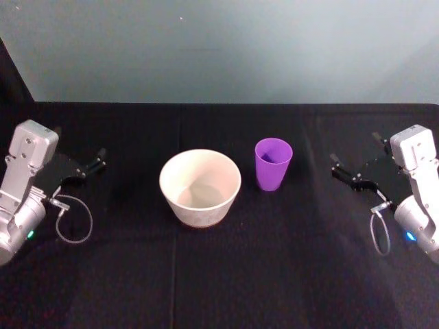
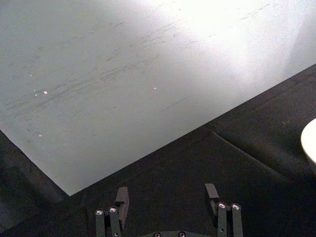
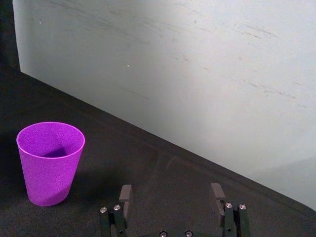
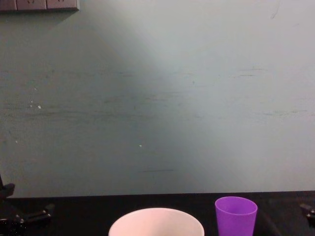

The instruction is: Pick up the cup and pour the mung beans from the cup into the bowl.

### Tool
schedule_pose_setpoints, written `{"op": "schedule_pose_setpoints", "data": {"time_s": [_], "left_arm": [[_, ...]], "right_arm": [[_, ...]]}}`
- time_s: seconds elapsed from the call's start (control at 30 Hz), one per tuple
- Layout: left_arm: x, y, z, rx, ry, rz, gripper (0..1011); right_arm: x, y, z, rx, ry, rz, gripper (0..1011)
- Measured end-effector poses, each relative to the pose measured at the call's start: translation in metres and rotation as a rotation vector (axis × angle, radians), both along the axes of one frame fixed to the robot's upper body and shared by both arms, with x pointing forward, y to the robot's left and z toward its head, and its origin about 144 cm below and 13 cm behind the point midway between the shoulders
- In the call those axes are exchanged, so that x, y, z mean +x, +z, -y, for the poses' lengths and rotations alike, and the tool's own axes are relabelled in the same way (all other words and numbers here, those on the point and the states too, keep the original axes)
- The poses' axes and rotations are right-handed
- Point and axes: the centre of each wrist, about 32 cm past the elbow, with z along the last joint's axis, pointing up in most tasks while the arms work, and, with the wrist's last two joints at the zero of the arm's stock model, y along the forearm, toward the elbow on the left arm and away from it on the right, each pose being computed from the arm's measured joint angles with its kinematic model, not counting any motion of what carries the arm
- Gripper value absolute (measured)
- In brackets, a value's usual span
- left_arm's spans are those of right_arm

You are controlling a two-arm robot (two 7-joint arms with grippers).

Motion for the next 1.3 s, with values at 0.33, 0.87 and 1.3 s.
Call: {"op": "schedule_pose_setpoints", "data": {"time_s": [0.33, 0.87, 1.3], "left_arm": [[0.0, 0.0, 0.0, 0.0, 0.0, 0.0, 1000], [0.0, 0.0, 0.0, 0.0, 0.0, 0.0, 1000], [0.0, 0.0, 0.0, 0.0, 0.0, 0.0, 1000]], "right_arm": [[0.0, 0.0, 0.0, 0.0, 0.0, 0.0, 1000], [-0.009, -0.002, -0.011, -0.018, 0.02, -0.03, 1000], [-0.02, -0.01, -0.027, 0.05, 0.11, -0.079, 1000]]}}
